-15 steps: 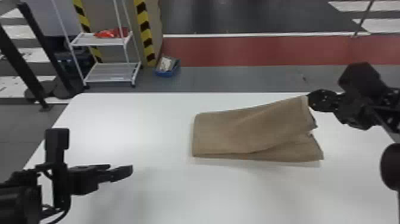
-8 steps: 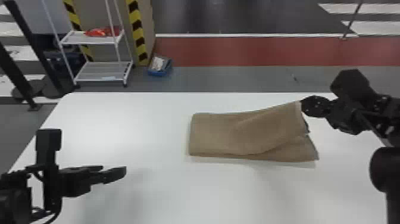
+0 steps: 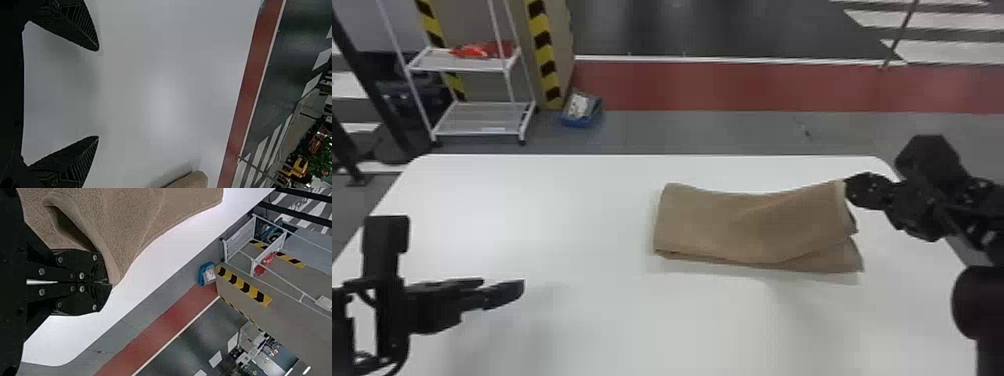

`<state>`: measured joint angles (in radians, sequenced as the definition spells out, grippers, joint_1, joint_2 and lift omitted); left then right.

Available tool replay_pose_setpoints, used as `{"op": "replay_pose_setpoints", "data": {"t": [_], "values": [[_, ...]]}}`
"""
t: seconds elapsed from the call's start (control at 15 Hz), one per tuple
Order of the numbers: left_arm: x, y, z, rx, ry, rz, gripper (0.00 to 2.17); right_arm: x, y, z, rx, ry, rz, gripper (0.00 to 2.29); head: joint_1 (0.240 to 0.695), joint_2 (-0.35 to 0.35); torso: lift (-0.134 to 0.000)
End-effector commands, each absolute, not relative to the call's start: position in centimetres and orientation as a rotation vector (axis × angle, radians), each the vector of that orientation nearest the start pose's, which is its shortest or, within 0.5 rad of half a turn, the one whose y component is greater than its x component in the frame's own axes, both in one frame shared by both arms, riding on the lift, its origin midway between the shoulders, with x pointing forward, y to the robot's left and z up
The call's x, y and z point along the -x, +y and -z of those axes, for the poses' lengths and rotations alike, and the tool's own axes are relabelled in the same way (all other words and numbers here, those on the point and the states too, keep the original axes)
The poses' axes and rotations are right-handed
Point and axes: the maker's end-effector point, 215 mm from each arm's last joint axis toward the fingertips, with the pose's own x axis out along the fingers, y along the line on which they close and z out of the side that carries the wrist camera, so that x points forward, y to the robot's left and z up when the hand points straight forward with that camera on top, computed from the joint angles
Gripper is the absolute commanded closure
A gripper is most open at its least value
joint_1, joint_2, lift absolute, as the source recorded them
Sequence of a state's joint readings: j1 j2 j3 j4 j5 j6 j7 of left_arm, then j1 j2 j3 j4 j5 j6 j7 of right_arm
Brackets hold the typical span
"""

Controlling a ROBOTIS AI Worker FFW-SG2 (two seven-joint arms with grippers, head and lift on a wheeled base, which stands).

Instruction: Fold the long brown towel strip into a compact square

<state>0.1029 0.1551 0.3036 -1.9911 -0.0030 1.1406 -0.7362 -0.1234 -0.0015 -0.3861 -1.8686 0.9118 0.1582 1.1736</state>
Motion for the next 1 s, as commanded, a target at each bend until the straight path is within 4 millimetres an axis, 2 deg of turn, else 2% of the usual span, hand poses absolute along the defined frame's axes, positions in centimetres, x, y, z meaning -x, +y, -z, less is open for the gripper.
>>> {"op": "replay_pose_setpoints", "data": {"t": [0.0,0.13,0.27,0.4,0.67,0.8,0.87,0.93], "values": [[-45.4,29.8,43.9,0.230,0.755,0.345,0.09,-55.1,-31.8,31.5,0.765,0.418,-0.495,1.17,0.695,-0.038,-0.125],[-45.4,30.1,43.6,0.232,0.747,0.343,0.09,-54.2,-33.9,29.0,0.720,0.378,-0.447,1.17,0.695,-0.028,-0.125],[-45.5,30.0,43.3,0.232,0.738,0.347,0.09,-53.0,-35.7,30.3,0.725,0.402,-0.423,1.17,0.695,-0.037,-0.125],[-45.9,29.4,43.1,0.234,0.731,0.359,0.09,-52.7,-36.8,31.2,0.724,0.413,-0.412,1.17,0.695,-0.054,-0.125],[-45.9,29.2,43.2,0.234,0.733,0.359,0.09,-54.0,-35.4,31.7,0.738,0.416,-0.439,1.17,0.695,-0.079,-0.125],[-45.8,29.2,43.4,0.234,0.736,0.358,0.09,-54.9,-36.2,31.4,0.748,0.421,-0.432,1.16,0.695,-0.072,-0.125],[-45.6,29.3,43.5,0.234,0.739,0.356,0.09,-54.9,-36.6,31.7,0.741,0.436,-0.427,0.89,0.695,-0.072,-0.125],[-45.5,29.2,43.7,0.238,0.744,0.355,0.09,-54.7,-36.9,32.4,0.738,0.455,-0.421,0.13,0.695,-0.073,-0.125]]}}
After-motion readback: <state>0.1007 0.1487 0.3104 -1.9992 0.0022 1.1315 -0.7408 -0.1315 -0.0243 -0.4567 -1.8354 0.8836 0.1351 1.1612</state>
